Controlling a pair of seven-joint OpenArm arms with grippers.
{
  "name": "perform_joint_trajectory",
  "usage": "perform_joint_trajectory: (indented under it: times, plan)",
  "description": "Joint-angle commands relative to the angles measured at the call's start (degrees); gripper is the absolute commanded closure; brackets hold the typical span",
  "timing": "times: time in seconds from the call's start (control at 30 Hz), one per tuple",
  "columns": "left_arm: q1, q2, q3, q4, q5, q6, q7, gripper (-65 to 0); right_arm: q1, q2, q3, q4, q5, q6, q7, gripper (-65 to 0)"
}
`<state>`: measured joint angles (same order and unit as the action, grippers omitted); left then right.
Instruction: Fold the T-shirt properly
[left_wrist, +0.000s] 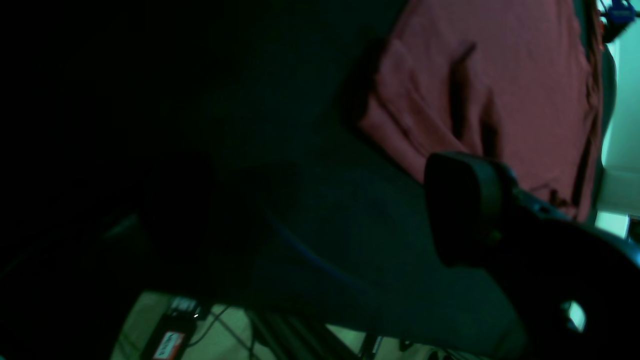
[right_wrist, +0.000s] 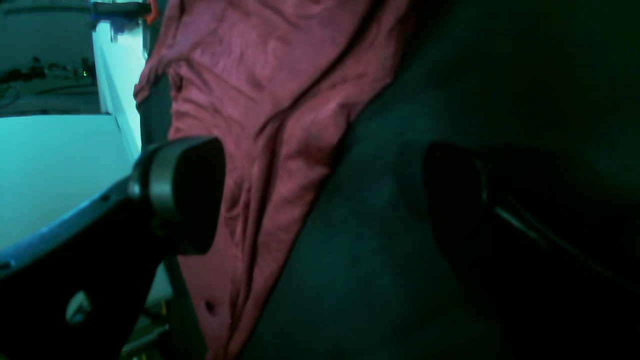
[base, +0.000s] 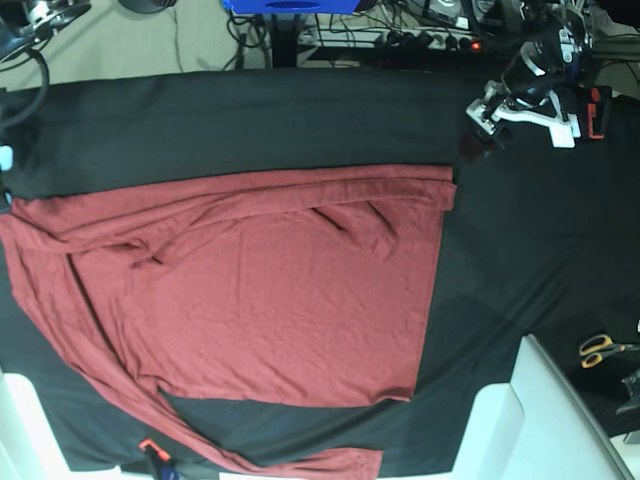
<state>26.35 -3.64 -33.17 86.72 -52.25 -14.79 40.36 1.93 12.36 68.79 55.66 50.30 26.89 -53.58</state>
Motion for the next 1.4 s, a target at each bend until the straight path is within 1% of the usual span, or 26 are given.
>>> perform_joint_trajectory:
  times: [0.0, 0.07, 0.17, 0.3, 0.4, 0.47, 0.57, 0.67, 0.73, 0.8, 1.07, 1.13, 1.2, 1.27, 1.37]
  plan:
    - [-0.1, 0.3, -0.1, 0.7, -0.9, -0.4, -0.6, -63.8, 1.3, 1.9, -0.4, -0.6, 1.3, 0.5, 1.5, -56.6]
    - [-0.3, 1.3, -0.1, 0.7, -0.9, -0.4, -0.6, -63.8, 2.0, 3.5, -2.6, -3.9, 1.3, 0.5, 3.1, -56.4]
    - [-0.6, 3.9, -0.1, 0.7, -0.9, -0.4, -0.6, -63.8, 3.9, 5.3, -6.5, -9.4, 1.3, 0.5, 7.0, -56.4]
    - [-1.5, 6.0, -0.1, 0.6, -0.9, -0.4, -0.6, -63.8, 6.5, 6.2, -8.0, -17.1, 1.3, 0.5, 12.5, -56.4]
    - [-1.8, 6.2, -0.1, 0.6, -0.9, -0.4, -0.6, -63.8, 8.3, 6.8, -8.0, -22.2, 1.3, 0.5, 15.2, -56.4]
    - [-1.8, 6.3, -0.1, 0.6, -0.9, -0.4, -0.6, -63.8, 9.1, 7.7, -8.0, -24.1, 1.3, 0.4, 17.0, -56.4]
    - [-1.7, 6.3, -0.1, 0.6, -0.9, -0.4, -0.6, -63.8, 9.9, 8.1, -8.0, -25.9, 1.3, 0.1, 19.0, -56.1]
    - [-1.6, 6.3, -0.1, 0.6, -0.9, -0.4, -0.6, -64.0, 10.2, 8.5, -8.1, -27.0, 1.3, 0.1, 20.8, -50.7]
    - [-1.6, 6.3, -0.1, 0.6, -0.9, -0.4, -0.6, -64.0, 10.2, 9.0, -8.1, -27.1, 1.3, 0.1, 21.2, -47.0]
    - [-1.7, 6.3, -0.1, 0.6, -0.9, -0.4, -0.6, -64.0, 10.3, 9.0, -8.1, -27.1, 1.3, 0.1, 21.2, -45.0]
    - [-1.9, 6.4, -0.1, 0.6, -1.0, -0.4, -0.6, -64.0, 10.5, 9.2, -8.1, -27.1, 1.3, 0.1, 21.5, -38.9]
    - [-1.9, 6.4, -0.1, 0.6, -1.6, -0.4, -0.6, -64.0, 11.2, 9.2, -8.1, -27.5, 1.2, 0.1, 21.5, -38.6]
    - [-1.4, 6.1, -0.1, 0.6, -4.2, -0.4, -0.6, -64.0, 12.4, 9.4, -8.1, -29.5, -0.8, 0.1, 21.6, -38.6]
    - [-1.2, 5.4, -0.1, 0.6, -7.2, -0.4, -0.6, -64.0, 14.4, 9.5, -7.8, -30.6, -4.5, 0.1, 21.6, -38.6]
    - [-0.8, 4.2, 0.0, 0.6, -9.2, -0.4, -0.6, -64.0, 15.2, 9.3, -7.5, -30.7, -6.7, 0.1, 21.6, -38.6]
